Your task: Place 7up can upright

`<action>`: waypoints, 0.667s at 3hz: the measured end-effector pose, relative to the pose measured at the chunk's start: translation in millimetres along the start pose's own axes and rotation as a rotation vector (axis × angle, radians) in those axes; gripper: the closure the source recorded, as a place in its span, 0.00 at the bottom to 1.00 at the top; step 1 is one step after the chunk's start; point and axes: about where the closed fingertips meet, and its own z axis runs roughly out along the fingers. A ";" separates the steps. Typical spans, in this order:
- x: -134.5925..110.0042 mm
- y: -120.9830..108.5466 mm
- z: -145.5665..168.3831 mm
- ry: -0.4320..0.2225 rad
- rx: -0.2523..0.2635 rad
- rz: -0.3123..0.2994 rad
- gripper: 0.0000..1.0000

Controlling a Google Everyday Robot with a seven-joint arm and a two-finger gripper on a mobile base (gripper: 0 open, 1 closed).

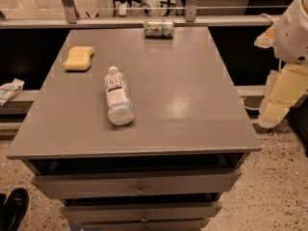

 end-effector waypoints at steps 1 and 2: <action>0.0 0.0 0.0 0.000 0.000 0.000 0.00; -4.0 -6.3 2.9 -0.033 0.008 -0.008 0.00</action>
Offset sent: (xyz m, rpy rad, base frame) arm 0.0223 0.0058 -0.0067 0.0786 -0.0301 0.0437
